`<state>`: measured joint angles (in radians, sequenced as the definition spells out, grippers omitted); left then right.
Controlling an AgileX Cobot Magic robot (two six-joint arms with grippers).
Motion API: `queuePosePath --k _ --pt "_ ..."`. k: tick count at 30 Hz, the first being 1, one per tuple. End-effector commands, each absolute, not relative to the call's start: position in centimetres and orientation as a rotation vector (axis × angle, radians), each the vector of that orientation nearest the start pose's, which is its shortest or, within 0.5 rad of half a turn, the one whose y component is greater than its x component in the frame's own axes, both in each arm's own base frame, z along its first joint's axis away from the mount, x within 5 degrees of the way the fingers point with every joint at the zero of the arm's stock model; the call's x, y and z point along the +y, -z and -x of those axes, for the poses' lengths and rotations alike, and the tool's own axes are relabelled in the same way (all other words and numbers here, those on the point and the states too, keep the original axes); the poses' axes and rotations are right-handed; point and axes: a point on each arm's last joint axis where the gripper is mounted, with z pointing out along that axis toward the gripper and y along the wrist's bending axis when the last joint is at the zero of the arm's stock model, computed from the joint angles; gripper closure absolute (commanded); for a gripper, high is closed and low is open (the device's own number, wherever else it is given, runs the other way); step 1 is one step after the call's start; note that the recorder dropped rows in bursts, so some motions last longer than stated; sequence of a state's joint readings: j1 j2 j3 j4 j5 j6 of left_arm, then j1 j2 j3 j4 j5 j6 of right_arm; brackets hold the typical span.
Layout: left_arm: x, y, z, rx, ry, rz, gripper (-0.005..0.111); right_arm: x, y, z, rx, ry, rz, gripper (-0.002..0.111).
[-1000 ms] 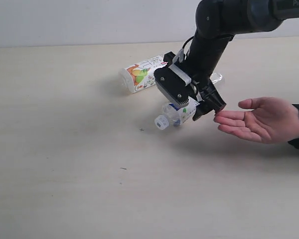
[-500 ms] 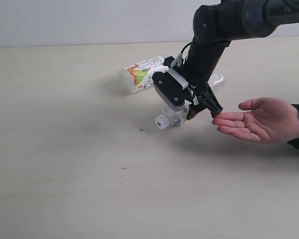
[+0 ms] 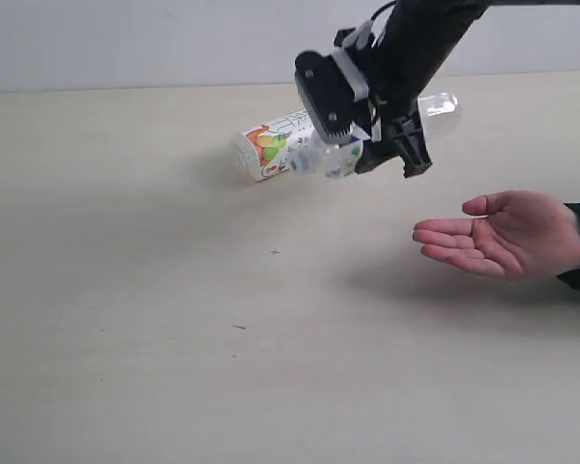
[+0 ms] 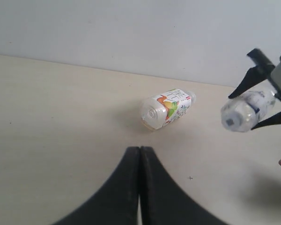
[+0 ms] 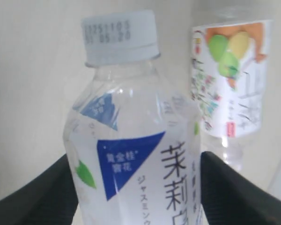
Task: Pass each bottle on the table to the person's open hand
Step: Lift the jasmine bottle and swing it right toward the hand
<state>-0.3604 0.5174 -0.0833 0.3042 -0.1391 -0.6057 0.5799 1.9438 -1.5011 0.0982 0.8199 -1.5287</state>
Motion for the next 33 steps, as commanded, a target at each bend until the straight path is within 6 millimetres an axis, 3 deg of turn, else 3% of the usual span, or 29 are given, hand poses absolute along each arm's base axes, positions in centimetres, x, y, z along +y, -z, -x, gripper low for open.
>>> queuePosePath --k 1,7,13,16,22,33 --pt "-4.0 -21.2 -9.7 1.81 0.51 -0.082 0.107 22.7 -26.5 -33.5 1.711 0.099 2.002 0.108" --pt "-4.0 -21.2 -9.7 1.81 0.51 -0.082 0.107 21.1 -29.9 -32.6 2.226 0.001 1.284 0.108" --pt "-4.0 -21.2 -9.7 1.81 0.51 -0.082 0.107 18.5 -29.9 -31.5 2.61 0.162 0.883 0.108" --pt "-4.0 -21.2 -9.7 1.81 0.51 -0.082 0.107 17.7 -29.6 -30.7 2.754 0.214 0.773 0.108" --pt "-4.0 -21.2 -9.7 1.81 0.51 -0.082 0.107 17.9 -29.0 -30.4 2.839 0.141 0.51 0.108" --pt "-4.0 -21.2 -9.7 1.81 0.51 -0.082 0.107 16.5 -24.5 -28.5 2.995 0.263 0.413 0.108"
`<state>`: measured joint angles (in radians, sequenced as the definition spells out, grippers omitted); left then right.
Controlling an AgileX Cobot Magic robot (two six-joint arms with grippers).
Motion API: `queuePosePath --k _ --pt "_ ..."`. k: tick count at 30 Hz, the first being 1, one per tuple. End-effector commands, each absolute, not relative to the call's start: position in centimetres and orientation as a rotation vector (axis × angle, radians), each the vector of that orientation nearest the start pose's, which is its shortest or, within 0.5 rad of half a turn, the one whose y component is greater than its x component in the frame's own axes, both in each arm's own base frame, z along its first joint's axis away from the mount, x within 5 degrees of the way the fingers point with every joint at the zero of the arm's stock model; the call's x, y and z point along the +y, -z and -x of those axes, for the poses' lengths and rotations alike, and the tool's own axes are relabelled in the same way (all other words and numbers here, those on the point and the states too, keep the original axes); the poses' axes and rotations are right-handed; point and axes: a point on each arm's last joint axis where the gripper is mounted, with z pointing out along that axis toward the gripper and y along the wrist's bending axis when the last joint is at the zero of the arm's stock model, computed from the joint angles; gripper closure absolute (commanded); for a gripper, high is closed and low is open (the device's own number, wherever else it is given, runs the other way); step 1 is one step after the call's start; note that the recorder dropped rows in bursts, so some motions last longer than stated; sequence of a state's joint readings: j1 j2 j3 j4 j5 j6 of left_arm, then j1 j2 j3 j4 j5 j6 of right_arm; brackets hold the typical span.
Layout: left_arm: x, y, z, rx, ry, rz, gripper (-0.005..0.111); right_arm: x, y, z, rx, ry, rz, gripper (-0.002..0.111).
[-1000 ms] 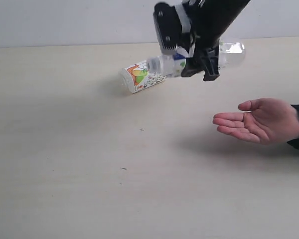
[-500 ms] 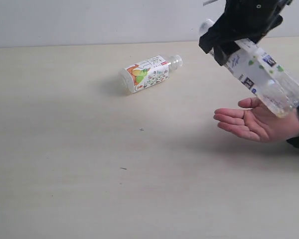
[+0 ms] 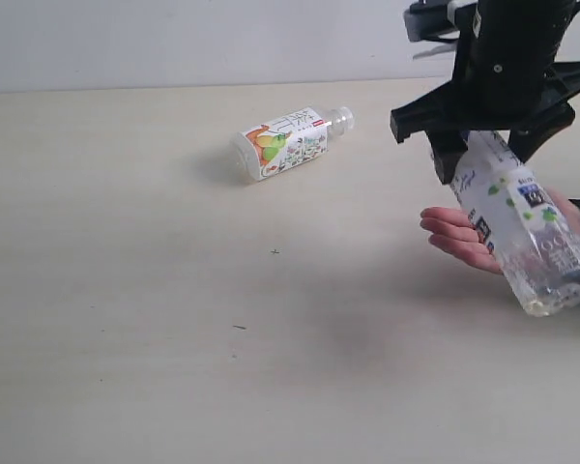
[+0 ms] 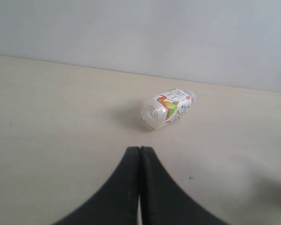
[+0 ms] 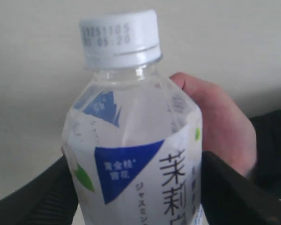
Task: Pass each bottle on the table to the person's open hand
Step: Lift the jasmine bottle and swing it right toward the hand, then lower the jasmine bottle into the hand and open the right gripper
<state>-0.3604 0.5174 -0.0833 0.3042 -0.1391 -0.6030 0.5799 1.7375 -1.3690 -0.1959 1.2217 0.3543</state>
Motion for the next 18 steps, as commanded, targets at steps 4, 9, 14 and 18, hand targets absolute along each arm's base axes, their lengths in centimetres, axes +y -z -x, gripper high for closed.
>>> queuePosePath --k 4,9,14,18 --pt "-4.0 -21.2 -9.7 1.81 0.51 -0.082 0.107 16.1 -23.7 -28.2 3.013 0.315 0.375 0.108" --pt "-4.0 -21.2 -9.7 1.81 0.51 -0.082 0.107 15.5 -23.7 -28.7 3.006 0.294 0.311 0.108" --pt "-4.0 -21.2 -9.7 1.81 0.51 -0.082 0.107 13.8 -22.7 -29.9 3.048 0.293 0.186 0.108" --pt "-4.0 -21.2 -9.7 1.81 0.51 -0.082 0.107 13.3 -22.5 -30.4 3.05 0.265 0.148 0.108"
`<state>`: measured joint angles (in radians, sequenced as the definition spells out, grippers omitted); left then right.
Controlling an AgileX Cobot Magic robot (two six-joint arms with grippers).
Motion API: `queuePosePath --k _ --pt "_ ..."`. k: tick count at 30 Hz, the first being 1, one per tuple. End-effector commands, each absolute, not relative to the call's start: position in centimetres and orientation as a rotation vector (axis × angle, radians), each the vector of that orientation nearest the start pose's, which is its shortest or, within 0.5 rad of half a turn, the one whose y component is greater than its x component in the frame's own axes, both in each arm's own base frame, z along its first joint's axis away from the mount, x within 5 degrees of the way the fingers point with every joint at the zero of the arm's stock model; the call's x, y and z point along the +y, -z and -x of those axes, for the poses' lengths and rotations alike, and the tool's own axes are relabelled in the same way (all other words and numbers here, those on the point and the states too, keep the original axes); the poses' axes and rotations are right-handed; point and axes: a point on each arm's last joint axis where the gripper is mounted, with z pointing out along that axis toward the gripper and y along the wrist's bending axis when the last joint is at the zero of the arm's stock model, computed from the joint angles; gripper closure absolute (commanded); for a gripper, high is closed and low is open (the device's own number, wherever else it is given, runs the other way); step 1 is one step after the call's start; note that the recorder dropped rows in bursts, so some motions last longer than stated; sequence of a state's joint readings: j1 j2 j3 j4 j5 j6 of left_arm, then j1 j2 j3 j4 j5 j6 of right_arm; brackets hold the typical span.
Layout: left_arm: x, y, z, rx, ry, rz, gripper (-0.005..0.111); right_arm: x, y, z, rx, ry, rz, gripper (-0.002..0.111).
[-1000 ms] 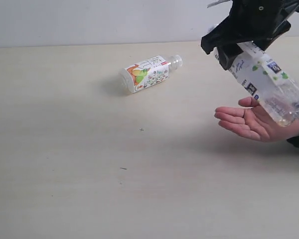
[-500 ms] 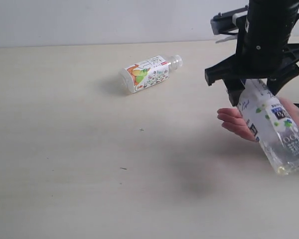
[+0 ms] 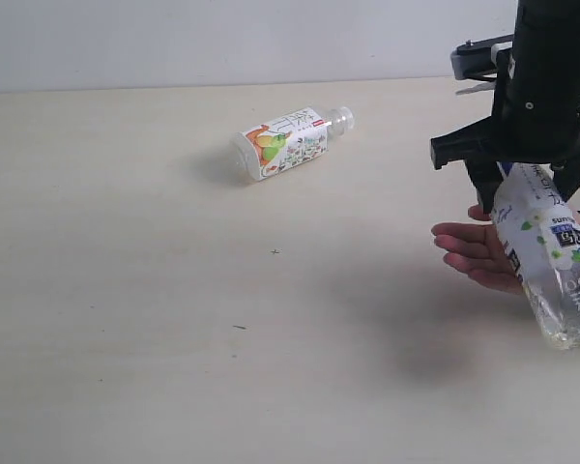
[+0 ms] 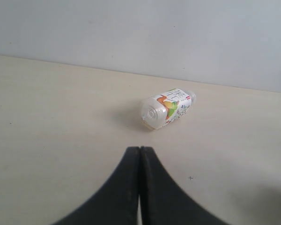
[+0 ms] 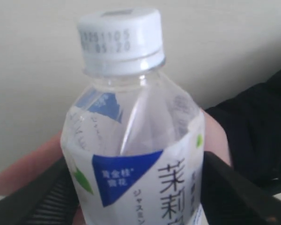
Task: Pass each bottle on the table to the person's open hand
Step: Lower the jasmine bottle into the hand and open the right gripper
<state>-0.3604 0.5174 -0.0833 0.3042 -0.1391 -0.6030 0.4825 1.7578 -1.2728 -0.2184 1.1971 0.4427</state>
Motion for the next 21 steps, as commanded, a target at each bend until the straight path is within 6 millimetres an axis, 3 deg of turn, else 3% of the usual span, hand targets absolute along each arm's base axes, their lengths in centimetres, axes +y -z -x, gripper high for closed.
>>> queuePosePath --k 1,6,12,15,21 --pt "-4.04 -21.16 -9.71 1.81 0.51 -0.082 0.107 13.45 -22.47 -30.41 3.047 0.248 0.144 0.108" --pt "-4.04 -21.16 -9.71 1.81 0.51 -0.082 0.107 14.13 -22.42 -30.78 3.009 0.132 0.125 0.108" --pt "-4.04 -21.16 -9.71 1.81 0.51 -0.082 0.107 14.24 -22.44 -30.98 2.987 0.115 0.127 0.106" --pt "-4.04 -21.16 -9.71 1.81 0.51 -0.082 0.107 14.21 -22.45 -31.0 2.985 0.12 0.13 0.095" --pt "-4.04 -21.16 -9.71 1.81 0.51 -0.082 0.107 14.2 -22.46 -31.08 2.976 0.122 0.134 0.058"
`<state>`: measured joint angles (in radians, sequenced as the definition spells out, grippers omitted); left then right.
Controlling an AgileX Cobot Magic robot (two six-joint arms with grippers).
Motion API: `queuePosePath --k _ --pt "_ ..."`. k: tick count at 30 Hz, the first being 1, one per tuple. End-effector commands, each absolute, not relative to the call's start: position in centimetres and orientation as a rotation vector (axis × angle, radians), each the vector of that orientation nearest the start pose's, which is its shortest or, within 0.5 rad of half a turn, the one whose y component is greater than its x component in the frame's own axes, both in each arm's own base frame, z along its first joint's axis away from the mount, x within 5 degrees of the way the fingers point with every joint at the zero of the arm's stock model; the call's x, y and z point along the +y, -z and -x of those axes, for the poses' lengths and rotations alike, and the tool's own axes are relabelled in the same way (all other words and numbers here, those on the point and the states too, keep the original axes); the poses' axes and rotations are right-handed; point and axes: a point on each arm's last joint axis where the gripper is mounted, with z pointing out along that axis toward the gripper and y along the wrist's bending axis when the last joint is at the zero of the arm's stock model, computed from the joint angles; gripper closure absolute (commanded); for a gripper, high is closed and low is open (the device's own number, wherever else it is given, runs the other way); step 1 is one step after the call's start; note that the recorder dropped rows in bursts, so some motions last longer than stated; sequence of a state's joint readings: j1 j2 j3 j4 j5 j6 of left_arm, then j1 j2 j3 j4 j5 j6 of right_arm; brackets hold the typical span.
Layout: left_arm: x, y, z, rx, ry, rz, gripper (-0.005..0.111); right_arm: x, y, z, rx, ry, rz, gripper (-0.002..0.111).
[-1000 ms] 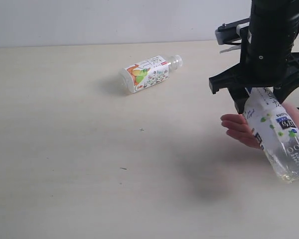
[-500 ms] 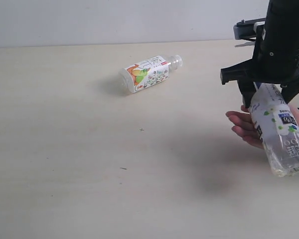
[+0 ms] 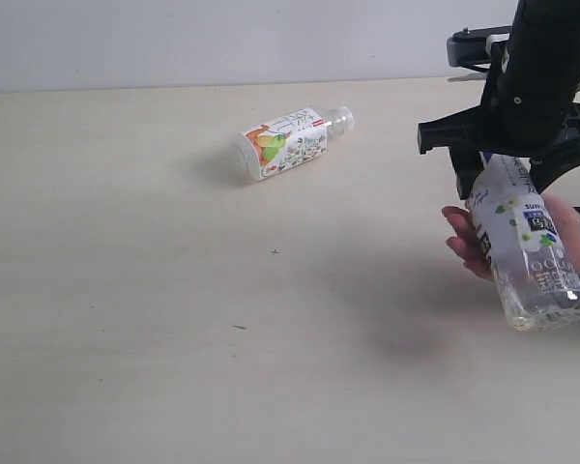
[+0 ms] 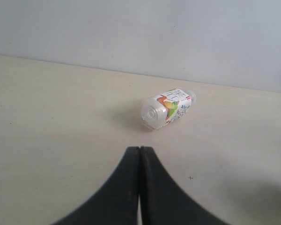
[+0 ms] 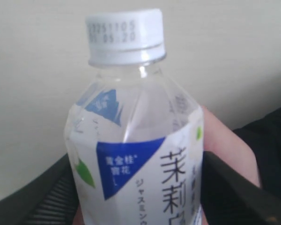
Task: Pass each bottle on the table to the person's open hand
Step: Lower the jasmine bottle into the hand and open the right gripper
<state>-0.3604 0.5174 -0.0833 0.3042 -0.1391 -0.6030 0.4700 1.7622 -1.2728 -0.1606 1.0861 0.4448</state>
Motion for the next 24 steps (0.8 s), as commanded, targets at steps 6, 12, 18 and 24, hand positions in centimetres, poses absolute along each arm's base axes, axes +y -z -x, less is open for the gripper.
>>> queuePosePath --k 6,12,18,24 --pt "-4.0 -21.2 -9.7 1.81 0.51 -0.082 0.107 14.3 -22.5 -31.3 2.955 0.117 0.164 0.035" --pt "-4.0 -21.2 -9.7 1.81 0.51 -0.082 0.107 14.1 -22.5 -31.3 2.945 0.144 0.182 0.031" --pt "-4.0 -21.2 -9.7 1.81 0.51 -0.082 0.107 13.9 -22.6 -31.5 2.93 0.174 0.195 0.031" --pt "-4.0 -21.2 -9.7 1.81 0.51 -0.082 0.107 13.4 -24.4 -31.3 2.858 0.206 0.218 0.031"
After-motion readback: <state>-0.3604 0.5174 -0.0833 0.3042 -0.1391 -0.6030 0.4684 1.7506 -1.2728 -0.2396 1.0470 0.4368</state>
